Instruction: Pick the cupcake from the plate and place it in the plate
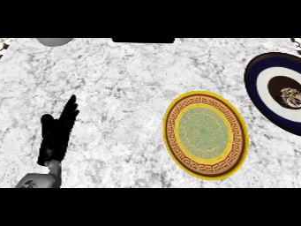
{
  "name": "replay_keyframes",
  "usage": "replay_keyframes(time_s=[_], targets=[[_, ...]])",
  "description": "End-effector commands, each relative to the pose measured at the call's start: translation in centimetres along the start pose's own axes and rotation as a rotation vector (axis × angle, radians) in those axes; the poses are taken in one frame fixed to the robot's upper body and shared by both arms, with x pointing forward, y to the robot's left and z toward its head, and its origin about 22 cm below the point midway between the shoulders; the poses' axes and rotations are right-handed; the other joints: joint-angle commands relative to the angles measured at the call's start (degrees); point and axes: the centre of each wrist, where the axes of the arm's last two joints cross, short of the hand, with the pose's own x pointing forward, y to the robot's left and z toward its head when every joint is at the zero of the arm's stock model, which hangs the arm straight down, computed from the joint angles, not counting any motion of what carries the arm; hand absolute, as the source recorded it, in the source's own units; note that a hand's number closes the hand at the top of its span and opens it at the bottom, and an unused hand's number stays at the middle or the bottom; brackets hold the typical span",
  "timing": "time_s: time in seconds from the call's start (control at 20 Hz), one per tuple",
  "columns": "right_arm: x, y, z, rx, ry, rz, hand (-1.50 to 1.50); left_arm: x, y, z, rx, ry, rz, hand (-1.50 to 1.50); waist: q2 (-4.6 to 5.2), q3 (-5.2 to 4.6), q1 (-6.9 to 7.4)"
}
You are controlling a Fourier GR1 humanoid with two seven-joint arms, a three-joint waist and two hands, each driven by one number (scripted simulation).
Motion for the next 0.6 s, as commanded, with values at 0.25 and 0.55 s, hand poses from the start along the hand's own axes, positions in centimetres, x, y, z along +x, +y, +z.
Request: replay_keyframes(time_s=[0.25,0.55], targets=[[-1.3,1.6,0.9,0.07,-0.112,-0.067,-1.5,0.1,0.0,0.4,-0.004,-0.006,0.017,0.0,0.06,0.02,0.76],[-2.4,2.4,2.0,0.035,-0.066,-0.001,-1.5,-1.4,1.4,-0.1,-0.001,-0.005,-0.01,0.0,0.22,-0.01,0.53]])
